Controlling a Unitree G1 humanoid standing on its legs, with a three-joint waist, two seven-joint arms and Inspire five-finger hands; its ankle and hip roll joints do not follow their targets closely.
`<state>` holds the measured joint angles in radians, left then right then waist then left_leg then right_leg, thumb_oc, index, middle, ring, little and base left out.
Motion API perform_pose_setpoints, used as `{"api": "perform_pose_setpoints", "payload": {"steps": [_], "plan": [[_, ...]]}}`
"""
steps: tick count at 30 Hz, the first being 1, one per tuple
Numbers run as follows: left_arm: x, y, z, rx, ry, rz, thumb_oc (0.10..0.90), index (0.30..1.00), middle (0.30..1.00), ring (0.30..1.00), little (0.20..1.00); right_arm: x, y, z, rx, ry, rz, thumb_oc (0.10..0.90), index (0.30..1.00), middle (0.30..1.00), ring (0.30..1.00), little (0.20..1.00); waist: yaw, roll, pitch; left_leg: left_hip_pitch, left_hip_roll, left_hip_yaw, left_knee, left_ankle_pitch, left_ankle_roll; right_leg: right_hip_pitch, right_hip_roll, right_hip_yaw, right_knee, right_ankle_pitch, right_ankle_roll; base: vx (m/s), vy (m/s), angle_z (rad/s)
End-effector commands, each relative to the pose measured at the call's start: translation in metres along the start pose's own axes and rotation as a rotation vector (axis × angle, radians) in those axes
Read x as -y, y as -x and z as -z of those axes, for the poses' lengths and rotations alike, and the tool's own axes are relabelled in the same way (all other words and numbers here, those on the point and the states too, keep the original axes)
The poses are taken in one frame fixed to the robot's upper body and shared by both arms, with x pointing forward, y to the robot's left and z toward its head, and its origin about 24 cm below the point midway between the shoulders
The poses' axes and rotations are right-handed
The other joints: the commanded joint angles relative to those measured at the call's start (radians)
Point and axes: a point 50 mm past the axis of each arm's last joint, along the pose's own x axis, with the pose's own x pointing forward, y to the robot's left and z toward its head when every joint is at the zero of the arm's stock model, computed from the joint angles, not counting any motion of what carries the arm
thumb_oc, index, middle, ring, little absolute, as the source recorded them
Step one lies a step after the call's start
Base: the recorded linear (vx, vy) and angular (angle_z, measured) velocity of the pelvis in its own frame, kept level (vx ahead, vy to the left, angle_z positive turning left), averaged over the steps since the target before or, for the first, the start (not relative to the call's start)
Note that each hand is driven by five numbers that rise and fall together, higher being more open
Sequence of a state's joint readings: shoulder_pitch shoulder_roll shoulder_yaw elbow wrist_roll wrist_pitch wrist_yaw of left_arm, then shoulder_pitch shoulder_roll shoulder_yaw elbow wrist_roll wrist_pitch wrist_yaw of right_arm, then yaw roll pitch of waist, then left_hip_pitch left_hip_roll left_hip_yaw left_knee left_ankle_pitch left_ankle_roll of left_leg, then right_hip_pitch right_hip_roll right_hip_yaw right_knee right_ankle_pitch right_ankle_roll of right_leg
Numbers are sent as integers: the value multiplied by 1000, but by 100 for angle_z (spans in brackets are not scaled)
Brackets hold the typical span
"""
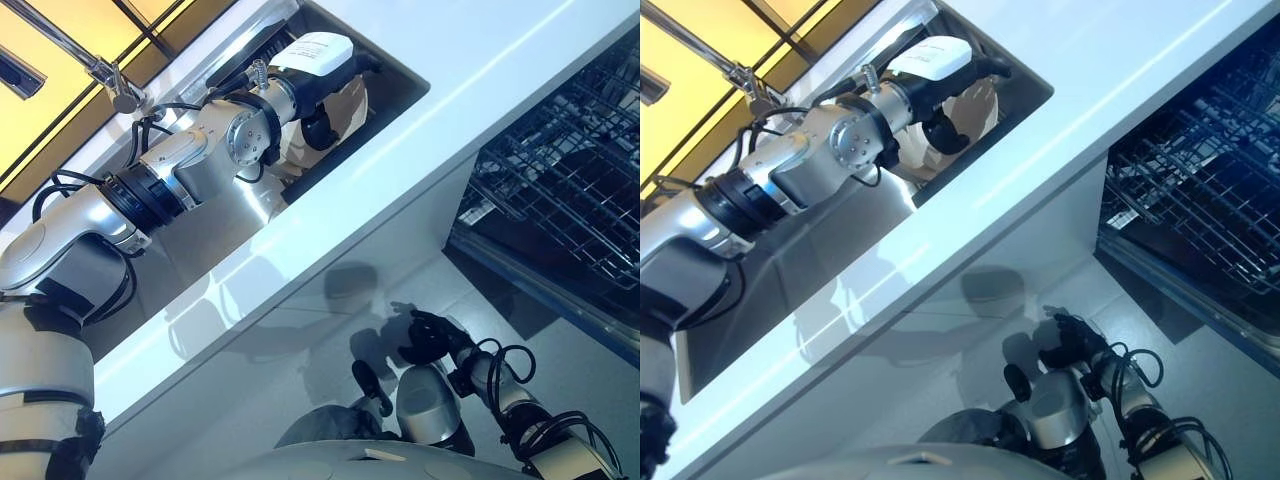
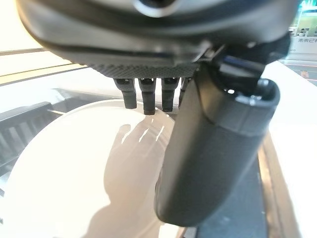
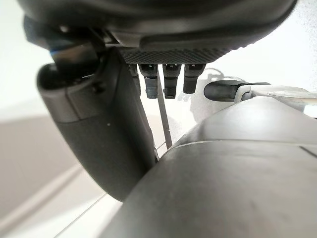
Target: Pick up plates and place into dishwasher.
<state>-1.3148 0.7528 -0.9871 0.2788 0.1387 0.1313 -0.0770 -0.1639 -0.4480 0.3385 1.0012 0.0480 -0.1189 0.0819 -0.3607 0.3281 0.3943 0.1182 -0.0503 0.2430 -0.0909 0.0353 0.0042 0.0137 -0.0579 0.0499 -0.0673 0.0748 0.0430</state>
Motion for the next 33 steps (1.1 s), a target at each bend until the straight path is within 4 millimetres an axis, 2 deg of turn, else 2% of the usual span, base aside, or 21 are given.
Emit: {"api": "perform_pose_setpoints", "payload": {"steps": [1,10,16,23,29,33], "plan": [[-38,-1,10,-64,-55,-127,800,900,900,900,900,-21,27,67,-201,74,-79,800,900,900,900,900,-14,-10,-112,-11,-14,1,10,-11,-14,-19,4,5,64,-50,41,0,0,0],[-38,3,19,-124,-144,-70,800,900,900,900,900,-27,30,73,-225,62,-86,800,900,900,900,900,-4,-10,-135,5,-11,-6,14,-16,-15,4,4,-11,58,-54,43,0,0,0],[-38,4,18,-133,-187,-21,800,900,900,900,900,-29,31,78,-253,49,-88,800,900,900,900,900,4,-6,-159,19,-10,-14,16,-21,-15,23,4,-20,54,-57,43,20,-7,3],[-35,6,22,-166,-179,1,800,900,900,900,900,-33,35,84,-283,45,-95,800,900,900,900,900,10,-4,-179,35,-10,-18,20,-27,-15,43,3,-27,50,-60,46,45,-4,4],[-33,12,39,-229,-135,-9,800,900,900,900,900,-34,37,89,-295,38,-92,800,900,900,900,900,17,-3,-185,42,-9,-21,25,-33,-14,54,2,-36,48,-65,46,0,0,0],[-38,18,50,-269,-165,-46,800,900,900,900,900,-37,39,92,-305,34,-100,800,900,900,900,900,26,-6,-193,46,-7,-30,26,-35,-14,62,2,-45,49,-68,45,17,-3,6]]}}
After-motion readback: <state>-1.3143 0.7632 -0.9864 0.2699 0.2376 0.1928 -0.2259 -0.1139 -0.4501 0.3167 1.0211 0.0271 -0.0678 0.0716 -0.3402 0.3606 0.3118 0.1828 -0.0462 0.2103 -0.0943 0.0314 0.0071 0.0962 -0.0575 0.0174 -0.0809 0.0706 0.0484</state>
